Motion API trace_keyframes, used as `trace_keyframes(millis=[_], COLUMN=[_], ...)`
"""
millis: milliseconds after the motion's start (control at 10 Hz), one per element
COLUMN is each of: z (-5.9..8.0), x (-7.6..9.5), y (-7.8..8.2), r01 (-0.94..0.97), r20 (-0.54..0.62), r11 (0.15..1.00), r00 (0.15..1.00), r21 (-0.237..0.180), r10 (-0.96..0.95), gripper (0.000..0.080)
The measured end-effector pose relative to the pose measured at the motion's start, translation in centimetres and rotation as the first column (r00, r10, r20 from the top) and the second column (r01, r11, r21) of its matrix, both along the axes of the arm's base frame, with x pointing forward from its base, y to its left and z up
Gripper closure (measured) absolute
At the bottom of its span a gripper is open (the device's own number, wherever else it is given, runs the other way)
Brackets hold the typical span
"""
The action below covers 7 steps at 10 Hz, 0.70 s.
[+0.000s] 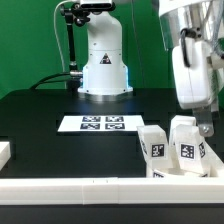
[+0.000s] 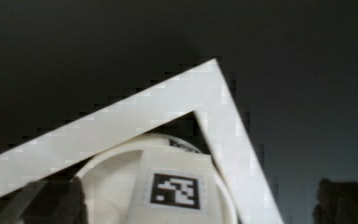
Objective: Assemble stool
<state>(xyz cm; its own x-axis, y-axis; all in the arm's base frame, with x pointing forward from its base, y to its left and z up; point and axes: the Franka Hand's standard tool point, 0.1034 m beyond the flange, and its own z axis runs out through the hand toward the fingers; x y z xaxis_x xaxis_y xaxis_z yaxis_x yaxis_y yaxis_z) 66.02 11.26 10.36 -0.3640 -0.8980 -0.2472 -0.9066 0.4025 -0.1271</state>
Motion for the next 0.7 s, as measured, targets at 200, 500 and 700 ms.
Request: trace_keyframes(millis=[200,500,700], z=[0.37,0.25,0.72], x=[0.28,0.21,0.48], y=[-0.27,-0.16,0.03], r01=[-0.176,-0.406,-0.643], r20=[0.044,0.058,0.029], r11=[0.983,0.906,0.736], r00=[0.983,0.908,0.749], r21=[-0.051,-0.123,-0.212], r10=[0.179,0.415,0.662], gripper=[0.0151,0.0151,0.0151])
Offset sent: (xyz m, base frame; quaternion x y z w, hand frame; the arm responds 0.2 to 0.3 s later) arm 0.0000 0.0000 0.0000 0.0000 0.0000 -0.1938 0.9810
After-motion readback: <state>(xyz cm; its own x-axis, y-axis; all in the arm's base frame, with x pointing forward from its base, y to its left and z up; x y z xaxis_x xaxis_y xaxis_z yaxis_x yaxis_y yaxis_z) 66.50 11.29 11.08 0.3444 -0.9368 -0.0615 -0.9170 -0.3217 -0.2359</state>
